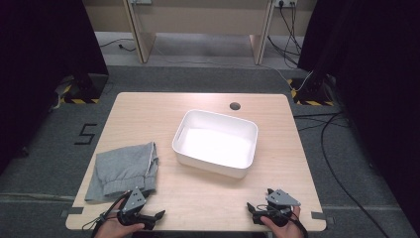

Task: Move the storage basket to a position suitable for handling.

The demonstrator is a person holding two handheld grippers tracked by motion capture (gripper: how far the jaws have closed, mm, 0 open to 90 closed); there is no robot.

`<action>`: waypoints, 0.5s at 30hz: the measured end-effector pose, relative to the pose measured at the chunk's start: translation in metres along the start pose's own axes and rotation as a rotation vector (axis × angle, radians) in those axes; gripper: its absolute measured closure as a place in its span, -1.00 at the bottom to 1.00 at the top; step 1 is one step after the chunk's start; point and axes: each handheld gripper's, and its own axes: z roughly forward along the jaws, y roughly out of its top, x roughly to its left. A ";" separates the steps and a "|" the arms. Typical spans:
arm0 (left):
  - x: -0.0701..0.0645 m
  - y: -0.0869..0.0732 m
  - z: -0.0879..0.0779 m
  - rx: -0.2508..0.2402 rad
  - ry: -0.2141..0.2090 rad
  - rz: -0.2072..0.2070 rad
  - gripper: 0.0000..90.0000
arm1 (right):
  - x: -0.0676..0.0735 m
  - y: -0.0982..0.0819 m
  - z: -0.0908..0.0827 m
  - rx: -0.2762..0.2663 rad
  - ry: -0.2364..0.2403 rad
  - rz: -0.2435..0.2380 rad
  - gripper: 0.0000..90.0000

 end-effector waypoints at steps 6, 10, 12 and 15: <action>0.000 0.000 0.000 -0.002 0.000 0.001 -0.74 | -0.001 0.000 -0.001 0.000 0.000 -0.001 -0.75; 0.000 0.000 0.000 -0.004 0.001 0.000 -0.74 | -0.004 0.000 -0.003 -0.001 0.002 0.008 -0.66; 0.000 -0.001 0.000 -0.006 0.000 0.001 -0.74 | -0.004 0.001 -0.003 -0.009 0.007 0.013 -0.64; 0.000 0.000 0.000 -0.006 0.000 0.000 -0.74 | -0.004 0.002 -0.003 -0.004 0.008 0.010 -0.62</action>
